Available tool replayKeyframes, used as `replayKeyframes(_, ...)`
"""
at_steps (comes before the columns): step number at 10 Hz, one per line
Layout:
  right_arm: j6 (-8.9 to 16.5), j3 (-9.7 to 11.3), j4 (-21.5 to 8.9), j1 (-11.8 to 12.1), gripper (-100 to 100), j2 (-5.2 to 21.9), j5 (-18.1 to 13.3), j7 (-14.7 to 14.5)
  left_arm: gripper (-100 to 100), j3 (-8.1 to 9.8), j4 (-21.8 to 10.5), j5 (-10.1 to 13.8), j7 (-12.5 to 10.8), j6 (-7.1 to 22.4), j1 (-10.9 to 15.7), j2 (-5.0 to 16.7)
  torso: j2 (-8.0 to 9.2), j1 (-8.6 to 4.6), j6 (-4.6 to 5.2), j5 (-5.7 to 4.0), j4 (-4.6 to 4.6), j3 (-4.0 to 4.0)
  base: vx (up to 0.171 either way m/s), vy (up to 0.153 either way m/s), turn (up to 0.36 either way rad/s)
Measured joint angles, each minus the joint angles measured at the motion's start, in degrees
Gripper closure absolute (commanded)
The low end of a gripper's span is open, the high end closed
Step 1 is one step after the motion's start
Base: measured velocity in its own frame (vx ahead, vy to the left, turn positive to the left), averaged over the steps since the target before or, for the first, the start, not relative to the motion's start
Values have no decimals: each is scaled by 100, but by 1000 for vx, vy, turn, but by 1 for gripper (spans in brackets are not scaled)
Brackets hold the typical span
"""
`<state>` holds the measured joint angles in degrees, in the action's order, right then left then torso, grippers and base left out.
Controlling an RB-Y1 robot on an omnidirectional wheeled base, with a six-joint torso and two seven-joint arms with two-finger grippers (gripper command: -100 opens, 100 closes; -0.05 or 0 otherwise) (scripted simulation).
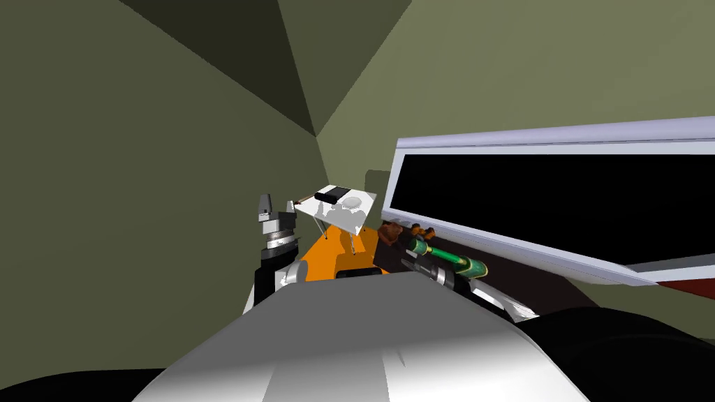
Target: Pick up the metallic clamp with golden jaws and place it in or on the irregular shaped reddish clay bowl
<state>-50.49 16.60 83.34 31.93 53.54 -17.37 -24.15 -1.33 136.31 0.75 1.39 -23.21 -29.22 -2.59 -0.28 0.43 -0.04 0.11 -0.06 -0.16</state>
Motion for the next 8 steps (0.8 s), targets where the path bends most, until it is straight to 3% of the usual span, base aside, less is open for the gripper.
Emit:
replayKeyframes(7, 482, 263, -798, 3, -100, 1135, -629, -97, 0, 1, 1, 0, 0, 0, -1, 0, 6, -5, 5, 1, 0, 2, 104, 108, 224)
replayKeyframes(8, 555, 270, -890, 112, -100, 1301, -722, -143, 0, 0, 0, 0, 0, 0, 0, 0, 4, -1, 1, 1, 0, 1, 100, 72, 123)
